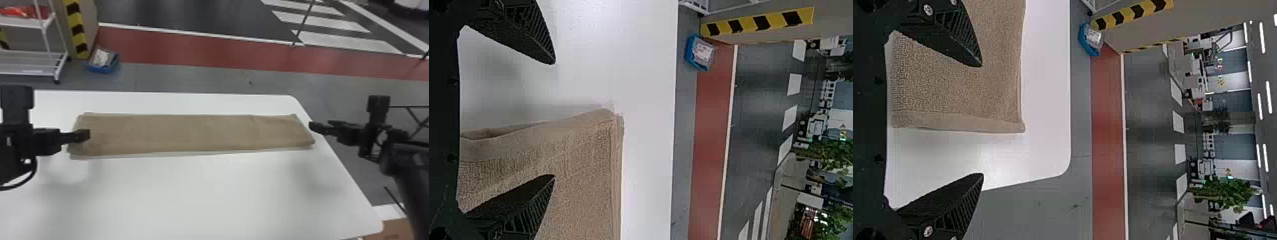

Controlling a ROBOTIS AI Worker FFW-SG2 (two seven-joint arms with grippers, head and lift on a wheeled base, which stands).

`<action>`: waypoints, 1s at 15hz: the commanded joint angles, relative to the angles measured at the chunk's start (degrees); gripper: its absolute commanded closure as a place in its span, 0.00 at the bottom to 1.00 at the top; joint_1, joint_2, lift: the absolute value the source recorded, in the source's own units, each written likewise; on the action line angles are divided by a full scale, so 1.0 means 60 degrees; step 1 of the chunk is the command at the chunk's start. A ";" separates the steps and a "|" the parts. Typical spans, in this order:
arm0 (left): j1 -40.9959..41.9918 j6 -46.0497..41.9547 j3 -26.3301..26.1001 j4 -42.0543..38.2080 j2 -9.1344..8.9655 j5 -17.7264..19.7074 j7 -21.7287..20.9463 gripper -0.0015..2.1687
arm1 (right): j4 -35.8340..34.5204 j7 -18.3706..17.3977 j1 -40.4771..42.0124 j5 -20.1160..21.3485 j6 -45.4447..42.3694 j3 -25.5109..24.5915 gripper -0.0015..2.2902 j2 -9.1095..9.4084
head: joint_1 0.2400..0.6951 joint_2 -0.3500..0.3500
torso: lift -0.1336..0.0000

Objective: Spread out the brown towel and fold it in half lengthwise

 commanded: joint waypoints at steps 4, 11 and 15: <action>-0.0014 0.0001 -0.0014 0.0000 -0.0014 0.0003 0.0000 0.04 | 0.0058 -0.0075 0.0000 0.0048 -0.0172 0.0000 0.05 0.0014 | 1.00 0.13 | 0.04; 0.0045 0.0059 -0.0029 0.0000 -0.0014 0.0003 -0.0059 0.04 | 0.0176 -0.0119 0.0014 0.0048 -0.0259 -0.0044 0.05 0.0014 | 1.00 0.12 | 0.04; 0.0132 0.0118 -0.0058 -0.0161 -0.0014 -0.0012 -0.0044 0.05 | 0.0176 -0.0104 0.0044 0.0033 -0.0259 -0.0059 0.05 0.0014 | 1.00 0.12 | 0.04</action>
